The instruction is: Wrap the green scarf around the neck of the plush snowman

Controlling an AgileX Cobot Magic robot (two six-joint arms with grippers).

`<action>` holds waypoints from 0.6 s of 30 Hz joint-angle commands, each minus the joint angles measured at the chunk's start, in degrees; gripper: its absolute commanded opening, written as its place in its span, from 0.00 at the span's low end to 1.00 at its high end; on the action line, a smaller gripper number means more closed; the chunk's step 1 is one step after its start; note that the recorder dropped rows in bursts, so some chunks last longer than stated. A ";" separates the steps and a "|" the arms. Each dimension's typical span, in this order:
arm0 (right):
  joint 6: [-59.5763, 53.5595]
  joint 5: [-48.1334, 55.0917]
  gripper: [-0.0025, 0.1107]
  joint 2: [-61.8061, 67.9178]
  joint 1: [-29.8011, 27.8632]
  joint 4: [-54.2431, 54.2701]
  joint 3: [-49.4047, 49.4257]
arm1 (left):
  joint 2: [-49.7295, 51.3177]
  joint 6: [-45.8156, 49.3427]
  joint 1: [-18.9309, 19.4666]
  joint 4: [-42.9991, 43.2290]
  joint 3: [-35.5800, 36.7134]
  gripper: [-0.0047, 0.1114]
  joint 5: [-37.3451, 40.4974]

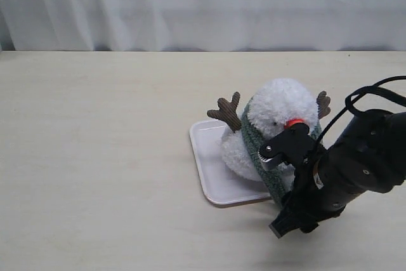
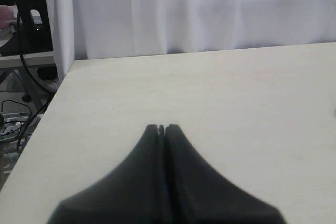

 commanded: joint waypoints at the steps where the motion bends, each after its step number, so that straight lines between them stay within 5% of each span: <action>1: -0.44 6.28 0.48 -0.50 0.07 3.40 -3.14 | -0.15 -0.35 0.01 -0.02 0.21 0.04 -0.52; 10: -3.27 12.17 0.48 -2.16 0.07 7.45 -4.60 | -0.15 -0.35 0.01 -0.02 0.21 0.04 -0.52; 18: -0.10 -0.17 0.43 -5.39 0.07 8.25 -0.48 | -0.15 -0.35 0.01 -0.02 0.21 0.04 -0.52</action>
